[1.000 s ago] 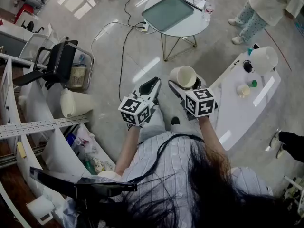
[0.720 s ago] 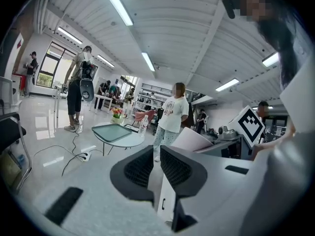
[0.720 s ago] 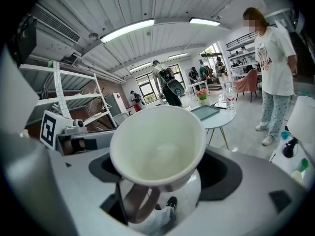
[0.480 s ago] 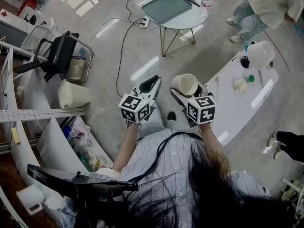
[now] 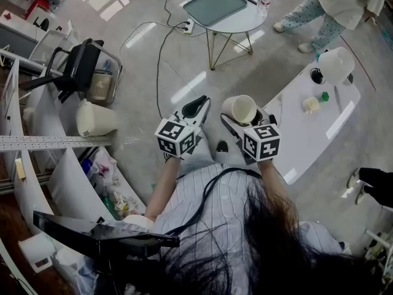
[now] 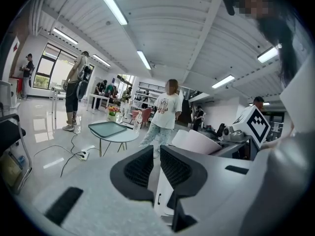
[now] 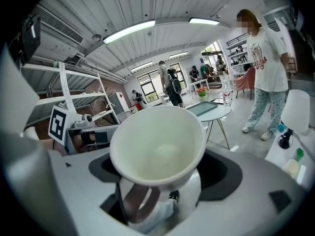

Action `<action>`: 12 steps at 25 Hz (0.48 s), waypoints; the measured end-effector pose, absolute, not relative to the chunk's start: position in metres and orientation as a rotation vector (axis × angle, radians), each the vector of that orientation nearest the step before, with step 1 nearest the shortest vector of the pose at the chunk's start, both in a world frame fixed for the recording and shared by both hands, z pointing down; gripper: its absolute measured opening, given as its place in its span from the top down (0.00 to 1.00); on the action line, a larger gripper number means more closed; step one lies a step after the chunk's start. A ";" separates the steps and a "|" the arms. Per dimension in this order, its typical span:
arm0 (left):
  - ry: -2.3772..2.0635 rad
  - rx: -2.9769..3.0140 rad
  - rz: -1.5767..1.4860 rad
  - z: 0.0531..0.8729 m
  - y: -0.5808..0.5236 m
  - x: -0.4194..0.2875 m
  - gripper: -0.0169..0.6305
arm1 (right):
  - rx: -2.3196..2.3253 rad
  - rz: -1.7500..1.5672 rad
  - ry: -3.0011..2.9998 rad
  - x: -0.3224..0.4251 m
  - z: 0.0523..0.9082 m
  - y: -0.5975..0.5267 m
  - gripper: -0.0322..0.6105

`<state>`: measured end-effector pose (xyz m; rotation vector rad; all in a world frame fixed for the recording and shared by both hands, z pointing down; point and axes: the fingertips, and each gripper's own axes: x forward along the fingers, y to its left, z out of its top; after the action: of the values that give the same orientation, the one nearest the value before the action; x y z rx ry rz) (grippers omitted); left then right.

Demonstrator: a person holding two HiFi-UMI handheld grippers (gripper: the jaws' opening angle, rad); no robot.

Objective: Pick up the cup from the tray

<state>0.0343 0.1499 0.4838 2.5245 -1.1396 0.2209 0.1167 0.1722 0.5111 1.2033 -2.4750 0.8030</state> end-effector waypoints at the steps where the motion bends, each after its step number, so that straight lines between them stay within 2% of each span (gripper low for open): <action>1: -1.143 2.524 0.220 0.484 0.151 0.035 0.93 | 1.199 0.799 -2.479 0.117 0.510 0.173 0.30; 12: -1.174 2.513 0.214 0.485 0.157 0.032 0.93 | 1.155 0.763 -2.502 0.111 0.505 0.178 0.30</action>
<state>0.0322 0.1565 0.4848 2.5128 -1.1736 0.2142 0.1112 0.1784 0.5052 1.1545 -2.5024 0.7625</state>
